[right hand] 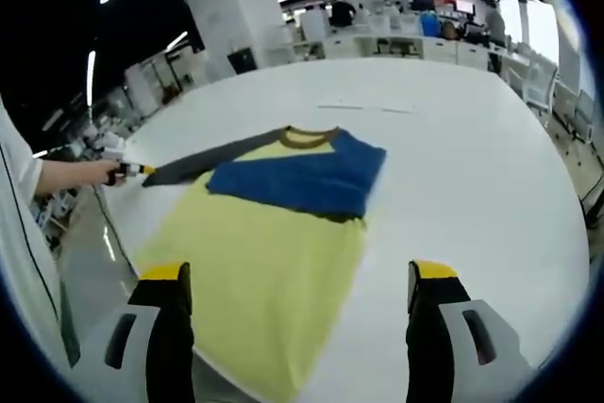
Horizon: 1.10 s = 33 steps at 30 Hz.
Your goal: Fold the garment on the visible template until the final outline fits inside the template.
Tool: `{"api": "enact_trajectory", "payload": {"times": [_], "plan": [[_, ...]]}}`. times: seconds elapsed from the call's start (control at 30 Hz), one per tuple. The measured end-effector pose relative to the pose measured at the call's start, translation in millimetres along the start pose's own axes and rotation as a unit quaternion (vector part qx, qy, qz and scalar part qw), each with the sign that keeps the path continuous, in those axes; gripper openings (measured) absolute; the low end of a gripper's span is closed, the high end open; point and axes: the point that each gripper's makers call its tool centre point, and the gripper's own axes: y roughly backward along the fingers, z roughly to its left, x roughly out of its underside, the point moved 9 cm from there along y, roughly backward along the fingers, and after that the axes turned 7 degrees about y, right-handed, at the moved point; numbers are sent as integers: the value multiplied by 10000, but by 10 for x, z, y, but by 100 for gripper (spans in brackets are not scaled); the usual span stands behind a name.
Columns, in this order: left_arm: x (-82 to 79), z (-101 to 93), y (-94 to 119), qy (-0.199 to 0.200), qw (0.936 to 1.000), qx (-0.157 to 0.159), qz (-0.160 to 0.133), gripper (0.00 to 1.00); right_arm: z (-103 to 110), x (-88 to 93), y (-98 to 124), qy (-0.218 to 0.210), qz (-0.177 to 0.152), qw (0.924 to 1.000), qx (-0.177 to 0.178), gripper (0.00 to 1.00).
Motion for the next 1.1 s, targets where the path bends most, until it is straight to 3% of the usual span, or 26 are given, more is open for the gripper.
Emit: {"api": "enact_trajectory", "payload": {"times": [0.8,1.0,1.1], "plan": [[-17,-63,-15,284,9996,49,3,0,-11,-24,12,14,-33,10000,-19,94],[-46,-60,32,468,9989,50,-87,0,-13,-12,26,7,-33,10000,-21,94],[-92,-74,85,663,9974,47,-272,0,-14,-6,34,5,-31,10000,-23,94]]}}
